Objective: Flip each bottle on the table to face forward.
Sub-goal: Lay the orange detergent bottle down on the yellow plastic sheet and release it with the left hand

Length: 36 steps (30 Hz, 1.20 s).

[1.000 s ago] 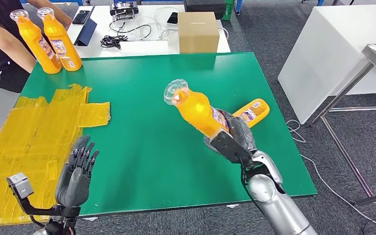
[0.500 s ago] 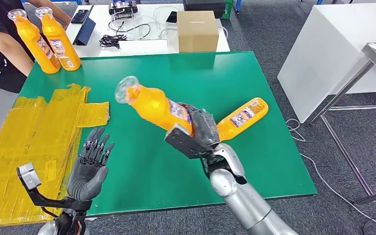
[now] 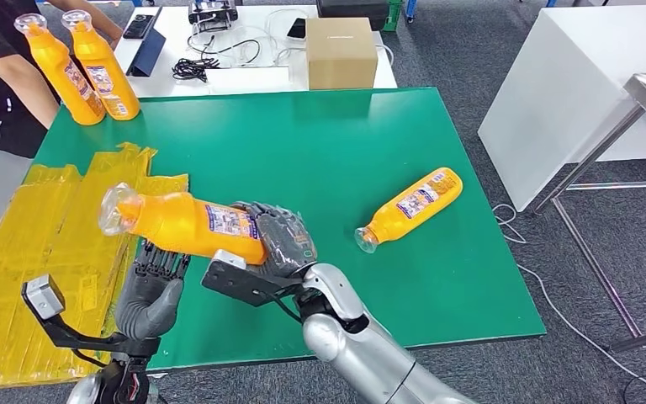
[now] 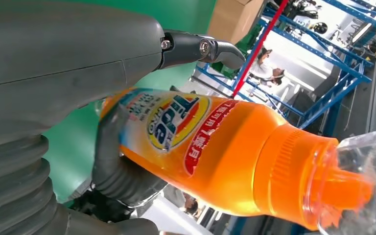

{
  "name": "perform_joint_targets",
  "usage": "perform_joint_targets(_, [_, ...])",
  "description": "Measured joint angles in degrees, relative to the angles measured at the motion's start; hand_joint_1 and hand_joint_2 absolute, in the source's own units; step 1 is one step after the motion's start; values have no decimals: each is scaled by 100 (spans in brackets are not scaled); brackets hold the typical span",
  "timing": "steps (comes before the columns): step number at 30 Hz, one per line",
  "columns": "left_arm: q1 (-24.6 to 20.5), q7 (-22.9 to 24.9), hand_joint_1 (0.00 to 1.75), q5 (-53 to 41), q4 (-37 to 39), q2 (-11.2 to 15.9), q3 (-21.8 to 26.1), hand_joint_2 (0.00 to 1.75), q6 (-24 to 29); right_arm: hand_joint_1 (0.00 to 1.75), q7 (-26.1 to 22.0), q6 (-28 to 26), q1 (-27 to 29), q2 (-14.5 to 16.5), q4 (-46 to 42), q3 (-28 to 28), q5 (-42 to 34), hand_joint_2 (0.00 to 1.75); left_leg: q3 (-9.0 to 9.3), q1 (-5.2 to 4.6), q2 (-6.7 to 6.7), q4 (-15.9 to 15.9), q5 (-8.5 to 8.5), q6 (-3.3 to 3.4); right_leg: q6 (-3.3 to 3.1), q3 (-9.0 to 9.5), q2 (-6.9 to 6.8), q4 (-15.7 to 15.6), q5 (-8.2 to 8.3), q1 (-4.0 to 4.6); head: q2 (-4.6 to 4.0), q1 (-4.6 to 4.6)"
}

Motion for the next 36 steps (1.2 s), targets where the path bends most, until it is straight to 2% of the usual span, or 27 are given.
perform_joint_targets(12, [-18,14,0,167,-1,-25,120,175,-7,175,60,7,-45,196,270,460,94,175,0,1,0,0,0,0,0,-2,0,0,0,1,0,0])
perform_joint_targets(23, [3,22,0,45,-27,-50,234,175,103,175,541,130,-214,394,789,991,602,175,-2,1,0,0,1,-1,0,-4,0,0,0,0,0,0])
perform_joint_targets(29, [33,21,0,34,-50,-68,302,175,142,175,596,158,-335,492,991,1129,698,175,-3,1,2,0,1,-1,0,-6,1,0,0,1,0,0])
perform_joint_targets(31, [39,16,24,34,-50,-69,309,175,167,175,602,182,-379,529,1051,1181,709,175,-3,1,2,0,1,-1,0,-7,1,0,0,1,0,0])
perform_joint_targets(33, [47,3,78,34,-50,-70,312,175,196,175,603,200,-415,573,1110,1220,705,175,-3,2,2,0,1,-1,0,-8,1,0,0,1,0,0])
perform_joint_targets(34, [52,-5,92,32,-50,-71,313,175,212,175,607,207,-431,592,1138,1231,699,175,-3,2,2,0,1,-2,0,-8,1,0,0,1,0,0])
perform_joint_targets(35, [58,-14,123,31,-50,-73,312,175,230,175,611,215,-448,609,1162,1239,693,175,-3,2,2,0,1,-2,0,-8,1,0,0,1,0,0])
perform_joint_targets(36, [63,-24,140,29,-50,-75,311,175,246,175,617,220,-462,621,1182,1245,685,175,-3,2,2,0,1,-2,0,-8,1,0,0,1,0,0])
